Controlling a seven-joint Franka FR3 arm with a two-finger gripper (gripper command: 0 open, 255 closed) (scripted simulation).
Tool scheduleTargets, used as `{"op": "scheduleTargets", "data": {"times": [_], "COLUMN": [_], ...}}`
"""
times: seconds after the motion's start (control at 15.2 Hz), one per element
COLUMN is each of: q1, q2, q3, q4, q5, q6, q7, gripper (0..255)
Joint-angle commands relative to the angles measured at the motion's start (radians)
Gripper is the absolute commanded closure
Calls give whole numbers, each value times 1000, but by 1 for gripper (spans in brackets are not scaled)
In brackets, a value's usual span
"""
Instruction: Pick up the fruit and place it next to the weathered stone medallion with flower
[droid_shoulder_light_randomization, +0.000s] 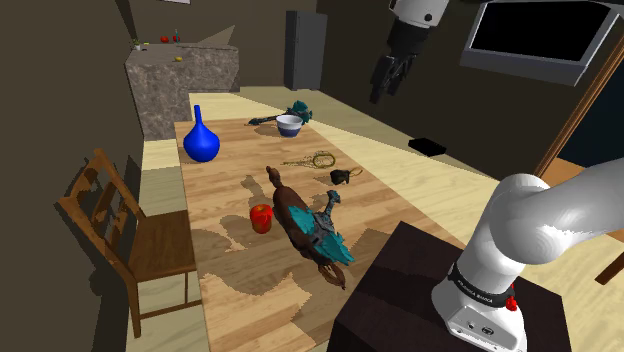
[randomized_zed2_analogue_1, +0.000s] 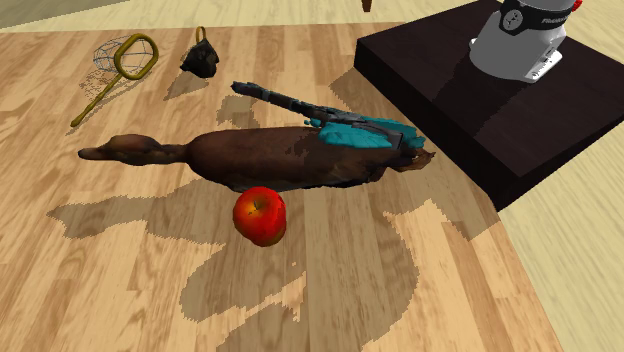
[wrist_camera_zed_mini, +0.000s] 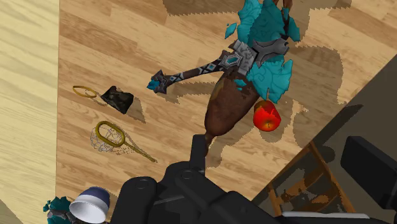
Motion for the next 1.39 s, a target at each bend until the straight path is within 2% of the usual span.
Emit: {"op": "scheduleTargets", "data": {"times": [0.0,0.66,1.32], "q1": [0,-1,-17], "q2": [0,268,617], "q3": [0,84,161], "q4": [0,-43,43], "q5": [0,-30,-133], "q6": [0,265,466], "q7": [0,98,231], "gripper": [0,0,0]}}
